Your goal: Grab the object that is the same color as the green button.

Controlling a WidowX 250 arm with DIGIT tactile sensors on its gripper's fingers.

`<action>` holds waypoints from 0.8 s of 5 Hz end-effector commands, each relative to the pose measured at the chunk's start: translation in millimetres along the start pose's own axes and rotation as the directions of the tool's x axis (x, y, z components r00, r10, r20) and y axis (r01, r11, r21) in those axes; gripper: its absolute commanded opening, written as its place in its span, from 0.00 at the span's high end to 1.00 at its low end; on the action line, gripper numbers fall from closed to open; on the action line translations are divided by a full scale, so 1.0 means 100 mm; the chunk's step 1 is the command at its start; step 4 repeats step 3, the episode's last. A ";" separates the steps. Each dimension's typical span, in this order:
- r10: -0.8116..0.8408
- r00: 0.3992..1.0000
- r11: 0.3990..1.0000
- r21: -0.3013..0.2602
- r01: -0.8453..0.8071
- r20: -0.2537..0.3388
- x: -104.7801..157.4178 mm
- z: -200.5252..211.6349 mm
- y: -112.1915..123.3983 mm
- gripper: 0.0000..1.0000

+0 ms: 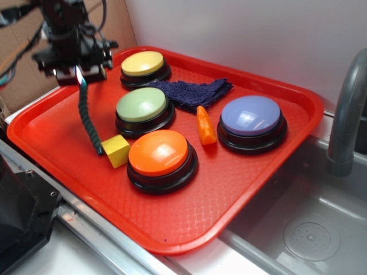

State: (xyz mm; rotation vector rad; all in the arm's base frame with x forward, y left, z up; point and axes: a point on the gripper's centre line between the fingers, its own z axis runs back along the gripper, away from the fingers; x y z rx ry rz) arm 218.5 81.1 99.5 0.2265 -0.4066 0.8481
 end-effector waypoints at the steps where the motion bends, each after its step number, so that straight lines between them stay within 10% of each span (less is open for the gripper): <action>1: -0.314 0.949 0.922 -0.245 0.298 -0.027 0.12 1.17 -0.25 1.00; 4: -0.417 0.905 0.880 -0.289 0.378 -0.088 0.13 1.27 -0.20 1.00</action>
